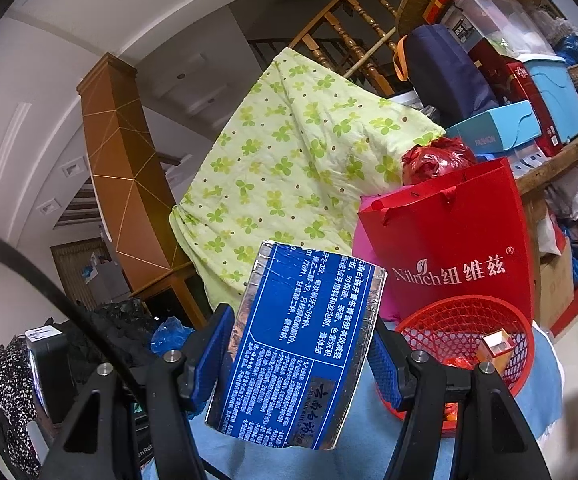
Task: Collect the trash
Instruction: 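Lift the blue bag and box and carry them toward the red basket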
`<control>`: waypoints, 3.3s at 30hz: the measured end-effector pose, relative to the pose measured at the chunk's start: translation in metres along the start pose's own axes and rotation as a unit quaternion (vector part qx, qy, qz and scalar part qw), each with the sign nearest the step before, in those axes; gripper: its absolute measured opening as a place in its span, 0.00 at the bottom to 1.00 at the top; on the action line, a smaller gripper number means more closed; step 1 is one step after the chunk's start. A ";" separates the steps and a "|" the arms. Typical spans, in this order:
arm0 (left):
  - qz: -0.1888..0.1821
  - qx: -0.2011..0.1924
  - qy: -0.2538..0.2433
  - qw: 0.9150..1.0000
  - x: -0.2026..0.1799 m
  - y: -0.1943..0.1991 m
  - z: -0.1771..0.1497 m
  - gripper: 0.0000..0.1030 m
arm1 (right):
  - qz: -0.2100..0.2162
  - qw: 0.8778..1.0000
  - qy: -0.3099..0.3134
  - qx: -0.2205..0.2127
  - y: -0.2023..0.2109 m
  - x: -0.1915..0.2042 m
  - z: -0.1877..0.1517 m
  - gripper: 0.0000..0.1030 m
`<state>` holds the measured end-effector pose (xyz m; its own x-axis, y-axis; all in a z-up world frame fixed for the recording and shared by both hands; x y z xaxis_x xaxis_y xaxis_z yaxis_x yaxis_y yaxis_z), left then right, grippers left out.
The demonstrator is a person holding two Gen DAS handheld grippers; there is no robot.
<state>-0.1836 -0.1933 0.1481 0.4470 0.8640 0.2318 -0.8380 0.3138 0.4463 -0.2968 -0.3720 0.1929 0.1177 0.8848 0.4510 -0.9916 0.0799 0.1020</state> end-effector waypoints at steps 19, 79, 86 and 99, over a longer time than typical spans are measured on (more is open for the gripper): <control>-0.012 0.016 -0.022 1.000 -0.027 -0.013 -0.005 0.49 | -0.016 0.999 -0.033 0.013 -0.006 -0.032 -0.010 0.65; -0.074 0.045 -0.059 0.995 -0.098 -0.038 -0.020 0.49 | -0.085 0.990 -0.111 0.018 0.006 -0.139 -0.027 0.65; -0.080 0.047 -0.068 0.993 -0.107 -0.039 -0.020 0.49 | -0.090 0.989 -0.118 0.018 0.009 -0.146 -0.030 0.65; -0.089 0.055 -0.088 0.991 -0.126 -0.045 -0.027 0.49 | -0.098 0.985 -0.140 0.021 0.012 -0.162 -0.036 0.65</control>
<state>-0.2108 -0.3061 0.0752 0.6394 0.7146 0.2836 -0.7067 0.4011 0.5828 -0.3294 -0.4975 0.0888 0.3220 0.6927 0.6453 -0.9461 0.2111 0.2455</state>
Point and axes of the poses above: each gripper's, at about its wrist camera, not at the fingertips, and y roughly against the way its jaws point, x to its left, z to its top, the point moved 10 cm from there along -y, roughly the way its jaws point, and after that the axes turned 1 degree about -x, right-handed, at the moved point
